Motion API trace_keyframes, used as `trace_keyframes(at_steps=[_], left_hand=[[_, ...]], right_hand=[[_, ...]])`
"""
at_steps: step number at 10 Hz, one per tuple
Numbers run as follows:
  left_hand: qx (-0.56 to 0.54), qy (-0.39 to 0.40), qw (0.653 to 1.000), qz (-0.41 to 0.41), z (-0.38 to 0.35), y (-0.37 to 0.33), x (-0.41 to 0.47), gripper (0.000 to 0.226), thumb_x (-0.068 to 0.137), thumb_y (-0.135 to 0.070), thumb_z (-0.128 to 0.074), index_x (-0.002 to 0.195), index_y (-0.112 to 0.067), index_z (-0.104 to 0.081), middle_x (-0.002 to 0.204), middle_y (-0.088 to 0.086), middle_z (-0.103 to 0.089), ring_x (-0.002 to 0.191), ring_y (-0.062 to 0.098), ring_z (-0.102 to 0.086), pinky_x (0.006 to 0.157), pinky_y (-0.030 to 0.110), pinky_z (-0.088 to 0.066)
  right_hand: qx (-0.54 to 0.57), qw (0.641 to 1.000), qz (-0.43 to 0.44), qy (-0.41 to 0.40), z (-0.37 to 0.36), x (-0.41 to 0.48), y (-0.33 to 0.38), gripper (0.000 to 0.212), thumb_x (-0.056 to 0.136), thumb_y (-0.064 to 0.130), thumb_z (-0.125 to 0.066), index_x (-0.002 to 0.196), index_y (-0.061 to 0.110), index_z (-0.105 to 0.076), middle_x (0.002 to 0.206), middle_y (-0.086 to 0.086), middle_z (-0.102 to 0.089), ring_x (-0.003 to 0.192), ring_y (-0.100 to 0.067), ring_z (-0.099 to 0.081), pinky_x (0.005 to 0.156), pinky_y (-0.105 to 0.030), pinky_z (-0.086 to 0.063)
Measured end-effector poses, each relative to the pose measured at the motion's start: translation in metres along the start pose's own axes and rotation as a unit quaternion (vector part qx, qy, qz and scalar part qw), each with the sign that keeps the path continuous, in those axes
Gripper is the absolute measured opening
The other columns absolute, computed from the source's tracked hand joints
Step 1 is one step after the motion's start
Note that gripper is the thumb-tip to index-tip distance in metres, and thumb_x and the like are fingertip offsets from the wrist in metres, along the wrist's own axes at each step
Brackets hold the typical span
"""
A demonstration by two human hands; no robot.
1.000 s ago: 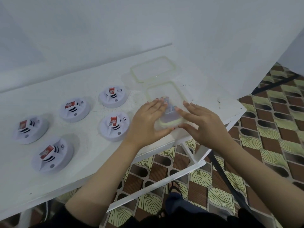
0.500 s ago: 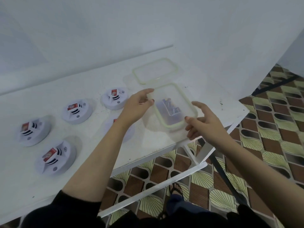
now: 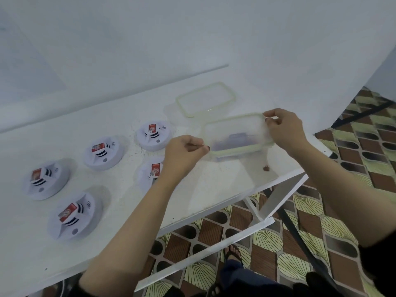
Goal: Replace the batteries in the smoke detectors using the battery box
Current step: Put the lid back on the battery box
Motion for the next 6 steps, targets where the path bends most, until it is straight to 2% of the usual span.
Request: trace_keyframes(at_steps=[1,2,3,4,5,6], left_hand=[[-0.001,-0.038,0.999,0.009,-0.004,0.002,-0.012,0.015,0.076,-0.015,-0.08,0.088,-0.012,-0.071,0.08,-0.003,-0.072,0.073,-0.001,-0.066,0.06,0.002,-0.045],[-0.004,-0.061,0.998,0.018,-0.007,0.005,-0.019,0.016,0.074,-0.017,-0.081,0.086,-0.014,-0.072,0.08,-0.008,-0.071,0.075,-0.002,-0.067,0.059,0.002,-0.046],[0.014,-0.067,0.998,0.016,-0.005,0.005,-0.019,0.023,0.073,-0.023,-0.082,0.092,-0.017,-0.071,0.088,-0.006,-0.072,0.081,-0.001,-0.067,0.059,0.002,-0.046],[0.031,-0.075,0.997,-0.008,0.007,-0.009,-0.019,0.033,0.078,-0.026,-0.079,0.107,-0.019,-0.067,0.103,-0.006,-0.069,0.09,-0.002,-0.064,0.061,0.002,-0.046],[-0.037,-0.149,0.983,-0.099,0.047,-0.051,-0.024,0.031,0.083,-0.026,-0.074,0.111,-0.017,-0.065,0.11,-0.007,-0.068,0.087,-0.007,-0.064,0.07,0.007,-0.047],[-0.066,-0.232,0.94,-0.243,0.109,-0.109,-0.048,0.024,0.089,-0.025,-0.065,0.111,-0.015,-0.064,0.107,0.0,-0.069,0.088,-0.001,-0.064,0.079,0.016,-0.051]], right_hand=[[0.009,1.0,0.014,0.016,-0.006,0.007,0.001,0.028,0.095,0.011,-0.043,0.109,0.017,-0.066,0.073,0.001,-0.055,0.053,-0.009,-0.041,0.046,-0.01,-0.035],[0.029,0.999,0.022,0.024,-0.007,0.007,-0.002,0.028,0.095,0.013,-0.043,0.11,0.018,-0.067,0.074,0.0,-0.057,0.052,-0.011,-0.039,0.042,-0.007,-0.03],[0.032,0.999,0.023,0.032,-0.007,0.003,-0.003,0.029,0.097,0.019,-0.042,0.114,0.022,-0.065,0.094,-0.004,-0.064,0.073,-0.015,-0.051,0.058,-0.005,-0.037],[0.012,0.999,0.029,0.013,0.001,0.002,0.006,0.033,0.1,0.027,-0.04,0.129,0.024,-0.055,0.122,0.0,-0.059,0.098,-0.01,-0.05,0.087,-0.018,-0.035],[0.064,0.992,0.099,-0.04,0.023,-0.002,0.042,0.033,0.099,0.03,-0.04,0.129,0.028,-0.053,0.124,0.002,-0.059,0.097,-0.01,-0.055,0.09,-0.026,-0.043],[0.186,0.953,0.222,-0.087,0.071,-0.008,0.099,0.028,0.097,0.027,-0.04,0.119,0.029,-0.058,0.114,0.007,-0.062,0.1,-0.013,-0.06,0.089,-0.032,-0.051]])
Point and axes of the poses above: each hand's wrist, its own x-axis towards the middle knuckle, its own z-axis out of the back of the hand, y = z × x, the point moved 4 cm from there along x, towards the middle knuckle
